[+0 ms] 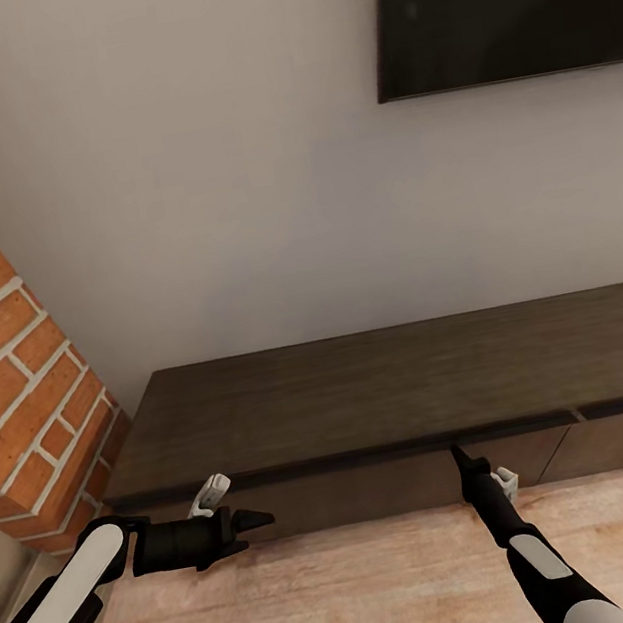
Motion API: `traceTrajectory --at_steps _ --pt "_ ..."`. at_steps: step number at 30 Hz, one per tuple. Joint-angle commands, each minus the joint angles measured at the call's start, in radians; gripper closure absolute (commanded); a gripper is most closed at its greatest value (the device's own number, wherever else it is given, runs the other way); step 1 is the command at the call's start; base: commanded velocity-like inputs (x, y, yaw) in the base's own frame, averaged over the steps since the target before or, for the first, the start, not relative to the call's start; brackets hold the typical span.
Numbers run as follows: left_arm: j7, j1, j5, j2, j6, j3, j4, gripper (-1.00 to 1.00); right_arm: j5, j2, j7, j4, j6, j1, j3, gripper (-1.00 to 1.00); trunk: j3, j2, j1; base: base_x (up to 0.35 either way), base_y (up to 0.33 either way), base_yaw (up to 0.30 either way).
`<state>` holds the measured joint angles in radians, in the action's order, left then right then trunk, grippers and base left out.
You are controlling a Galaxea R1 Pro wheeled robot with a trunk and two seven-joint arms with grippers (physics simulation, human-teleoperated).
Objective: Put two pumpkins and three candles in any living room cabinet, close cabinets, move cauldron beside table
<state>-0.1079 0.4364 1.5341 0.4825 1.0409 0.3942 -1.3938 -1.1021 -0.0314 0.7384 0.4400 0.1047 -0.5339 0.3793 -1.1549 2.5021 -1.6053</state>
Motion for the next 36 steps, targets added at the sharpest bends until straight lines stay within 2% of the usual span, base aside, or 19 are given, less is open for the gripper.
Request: traceTrajectory --at_steps 1,19,36 --pt "-0.010 0.001 0.011 0.001 0.001 0.002 -0.001 -1.00 -0.019 -0.001 0.009 0.002 0.016 -0.001 0.001 1.00 -0.001 0.000 0.000 0.000 0.000 0.000" --pt "-0.010 0.001 0.012 0.001 0.001 0.002 -0.001 -1.00 -0.019 -0.001 0.009 0.002 0.016 -0.001 0.001 1.00 -0.001 0.000 0.000 -0.020 0.000 0.000" --pt "-0.011 0.001 0.012 0.000 0.001 0.002 -0.001 -1.00 -0.019 -0.001 0.010 0.002 0.016 -0.001 0.001 1.00 -0.001 0.000 0.000 -0.237 0.000 0.000"
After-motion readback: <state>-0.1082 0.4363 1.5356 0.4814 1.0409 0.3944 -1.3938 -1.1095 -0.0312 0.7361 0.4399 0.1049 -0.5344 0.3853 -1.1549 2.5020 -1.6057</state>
